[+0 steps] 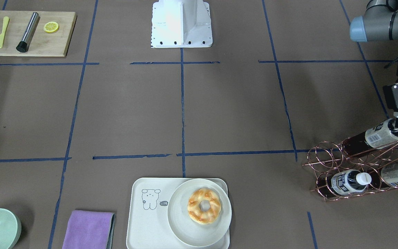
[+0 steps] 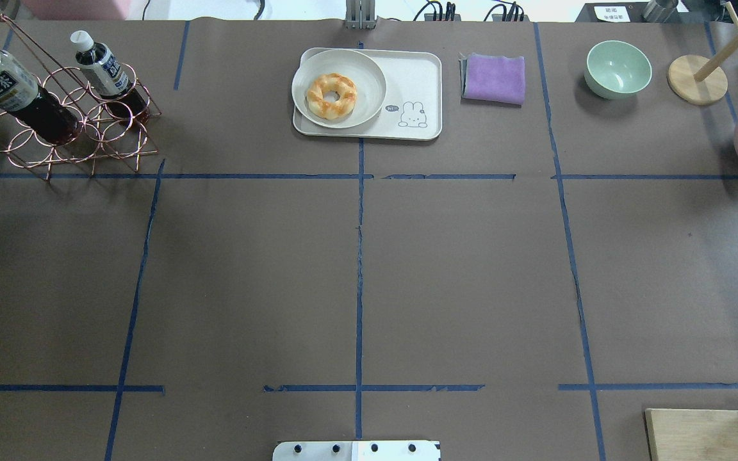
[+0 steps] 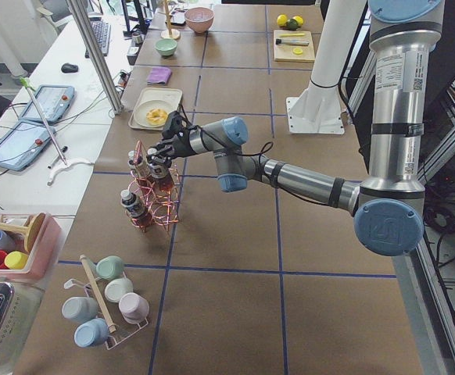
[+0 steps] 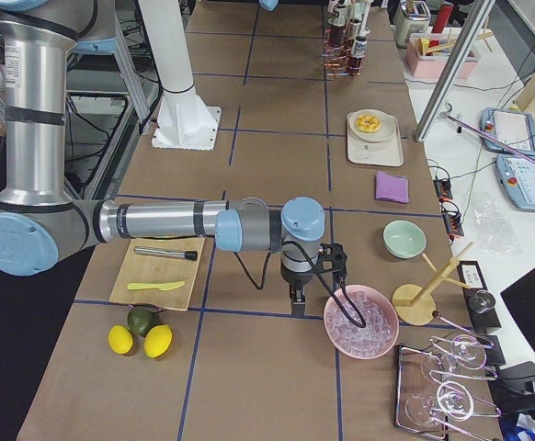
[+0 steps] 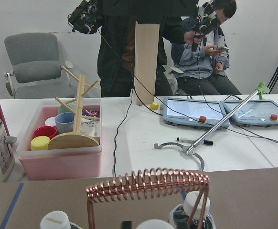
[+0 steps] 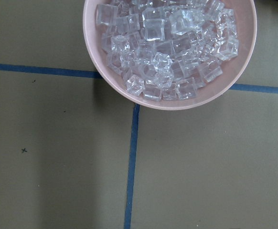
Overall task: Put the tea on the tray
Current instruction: 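Close the left gripper on the bottle cap and lift it from the rack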
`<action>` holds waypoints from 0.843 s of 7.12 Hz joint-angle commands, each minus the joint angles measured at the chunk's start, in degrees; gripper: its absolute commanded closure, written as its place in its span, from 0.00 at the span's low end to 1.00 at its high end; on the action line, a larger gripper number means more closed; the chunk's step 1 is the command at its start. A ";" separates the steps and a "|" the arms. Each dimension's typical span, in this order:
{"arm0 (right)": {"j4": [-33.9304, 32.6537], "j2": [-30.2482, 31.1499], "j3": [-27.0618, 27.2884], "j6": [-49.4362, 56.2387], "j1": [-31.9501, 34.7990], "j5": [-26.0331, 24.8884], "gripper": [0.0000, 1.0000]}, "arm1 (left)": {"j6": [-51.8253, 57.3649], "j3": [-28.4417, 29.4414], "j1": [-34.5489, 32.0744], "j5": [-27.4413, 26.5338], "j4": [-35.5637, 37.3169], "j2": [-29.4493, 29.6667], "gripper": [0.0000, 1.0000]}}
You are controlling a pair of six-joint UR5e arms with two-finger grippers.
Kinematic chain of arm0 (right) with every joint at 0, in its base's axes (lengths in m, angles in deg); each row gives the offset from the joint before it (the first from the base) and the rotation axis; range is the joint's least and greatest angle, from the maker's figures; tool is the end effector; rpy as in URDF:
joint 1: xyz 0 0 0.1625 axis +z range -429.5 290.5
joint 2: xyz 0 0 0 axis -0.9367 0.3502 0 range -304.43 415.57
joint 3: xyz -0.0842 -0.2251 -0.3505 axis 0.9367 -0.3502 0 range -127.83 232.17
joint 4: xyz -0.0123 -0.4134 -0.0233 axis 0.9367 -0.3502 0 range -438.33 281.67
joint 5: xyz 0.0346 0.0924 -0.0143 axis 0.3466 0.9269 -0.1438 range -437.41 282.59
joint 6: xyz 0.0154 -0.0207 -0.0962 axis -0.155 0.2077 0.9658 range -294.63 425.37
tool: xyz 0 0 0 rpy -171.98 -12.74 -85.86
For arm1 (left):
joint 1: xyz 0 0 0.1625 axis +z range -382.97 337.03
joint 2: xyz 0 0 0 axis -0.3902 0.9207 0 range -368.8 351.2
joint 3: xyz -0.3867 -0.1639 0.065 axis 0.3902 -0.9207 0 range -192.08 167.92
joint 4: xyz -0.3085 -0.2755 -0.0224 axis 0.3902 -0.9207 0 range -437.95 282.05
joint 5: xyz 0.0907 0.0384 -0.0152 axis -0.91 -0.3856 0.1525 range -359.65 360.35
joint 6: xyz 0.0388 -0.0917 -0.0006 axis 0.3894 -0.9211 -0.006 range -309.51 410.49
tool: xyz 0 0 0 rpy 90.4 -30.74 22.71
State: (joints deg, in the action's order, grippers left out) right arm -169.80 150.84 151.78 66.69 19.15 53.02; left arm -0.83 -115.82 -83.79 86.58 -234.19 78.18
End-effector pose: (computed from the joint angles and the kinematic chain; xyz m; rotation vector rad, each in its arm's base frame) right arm 0.0579 -0.4568 0.6266 0.0479 -0.7056 -0.0622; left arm 0.1130 -0.4892 0.4392 1.0681 0.8309 -0.3703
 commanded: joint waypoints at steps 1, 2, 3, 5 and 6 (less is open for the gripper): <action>0.06 0.01 -0.03 0.00 0.03 0.00 0.00 | -0.09 -2.59 -0.08 -0.27 -2.58 -3.73 1.00; -0.03 0.01 -0.12 0.00 0.03 0.00 0.00 | -0.18 -5.91 -0.09 -0.36 -2.58 -6.97 1.00; -0.03 0.01 -0.12 0.00 0.03 0.00 0.00 | -3.40 -9.69 -0.09 -0.62 -2.32 -9.61 1.00; 0.06 0.01 -0.03 0.00 -0.05 0.00 0.00 | -6.51 -11.75 0.70 -3.43 -0.74 -7.37 1.00; 0.06 0.01 -0.03 0.00 0.03 0.00 0.00 | -5.99 -12.18 2.10 -4.31 4.05 -3.17 1.00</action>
State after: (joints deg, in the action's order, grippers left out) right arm -169.75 150.84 151.74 66.69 19.16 53.02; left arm -6.88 -127.32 -82.90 83.47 -233.81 71.48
